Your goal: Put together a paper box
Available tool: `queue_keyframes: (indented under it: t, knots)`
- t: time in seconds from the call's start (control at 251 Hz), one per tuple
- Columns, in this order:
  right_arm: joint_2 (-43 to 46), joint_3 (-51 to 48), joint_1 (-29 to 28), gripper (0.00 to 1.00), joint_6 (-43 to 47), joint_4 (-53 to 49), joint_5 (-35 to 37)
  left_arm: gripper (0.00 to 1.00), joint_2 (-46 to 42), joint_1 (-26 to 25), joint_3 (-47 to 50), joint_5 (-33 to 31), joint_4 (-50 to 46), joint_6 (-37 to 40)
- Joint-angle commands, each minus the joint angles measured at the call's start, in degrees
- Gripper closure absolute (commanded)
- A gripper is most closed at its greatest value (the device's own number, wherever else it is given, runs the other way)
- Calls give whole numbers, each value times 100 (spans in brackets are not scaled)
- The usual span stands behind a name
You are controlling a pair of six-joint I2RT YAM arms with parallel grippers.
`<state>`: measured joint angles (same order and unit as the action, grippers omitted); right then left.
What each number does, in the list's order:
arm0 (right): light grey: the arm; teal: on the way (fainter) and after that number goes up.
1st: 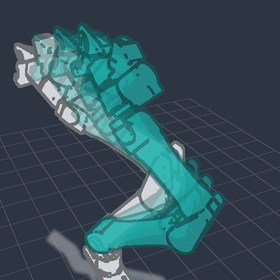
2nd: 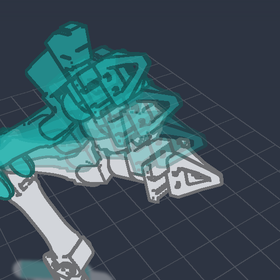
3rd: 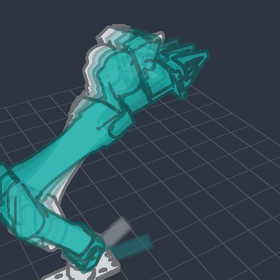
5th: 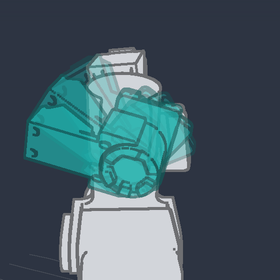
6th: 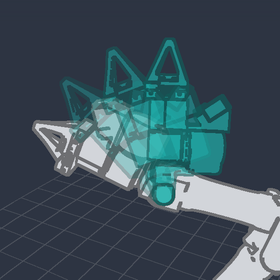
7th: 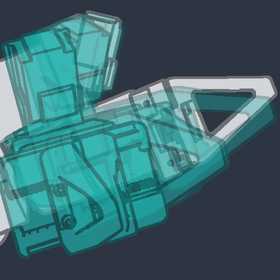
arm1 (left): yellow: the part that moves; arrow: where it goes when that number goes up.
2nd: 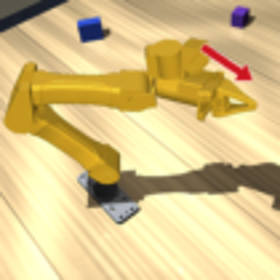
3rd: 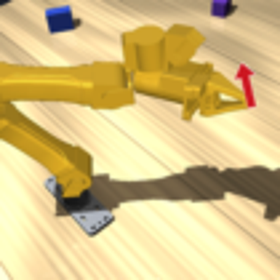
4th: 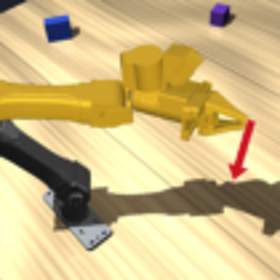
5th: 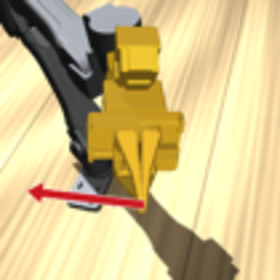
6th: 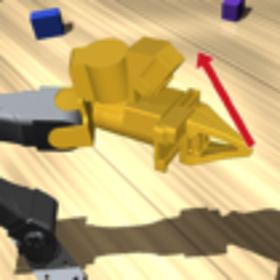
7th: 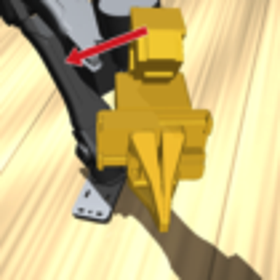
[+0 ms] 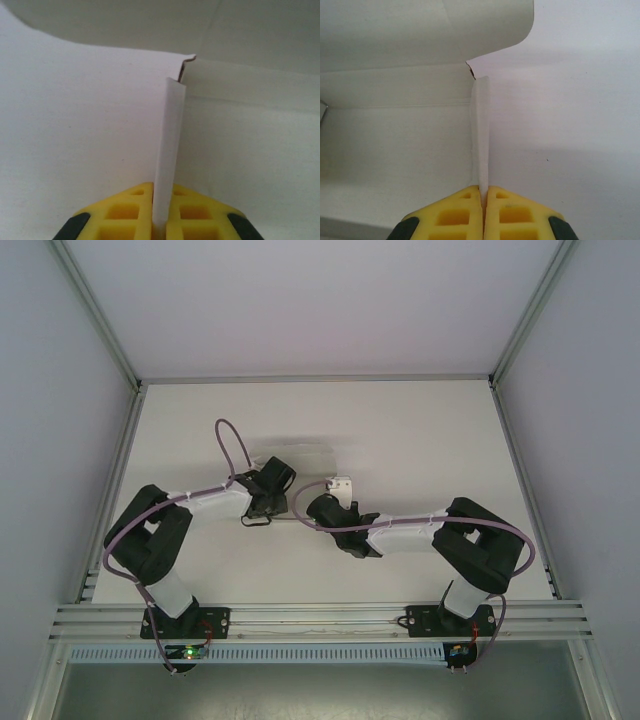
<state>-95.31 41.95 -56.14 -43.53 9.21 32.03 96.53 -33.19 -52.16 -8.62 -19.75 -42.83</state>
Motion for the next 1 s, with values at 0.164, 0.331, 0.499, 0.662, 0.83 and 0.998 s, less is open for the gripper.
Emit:
queue_keyframes:
  t: [0.164,0.331,0.499,0.662,0.83,0.998]
  knots:
    - [182,-168,28,100,178,-515,693,100,579,-539,-621,-3135,-2666,-516]
    - [664,-254,37,100,338,-595,1055,100,427,-692,-1051,-4069,-3860,-1068]
    - [1037,-351,33,100,477,-576,1256,100,344,-733,-1285,-4527,-4509,-1543]
    - [1026,-344,32,100,560,-517,1145,100,630,-915,-1607,-4697,-5024,-1796]
    - [909,-313,8,100,556,-453,1051,100,629,-1087,-1711,-4699,-4856,-1560]
    - [942,-354,-5,100,559,-462,1023,100,556,-1095,-1640,-4237,-4631,-1202]
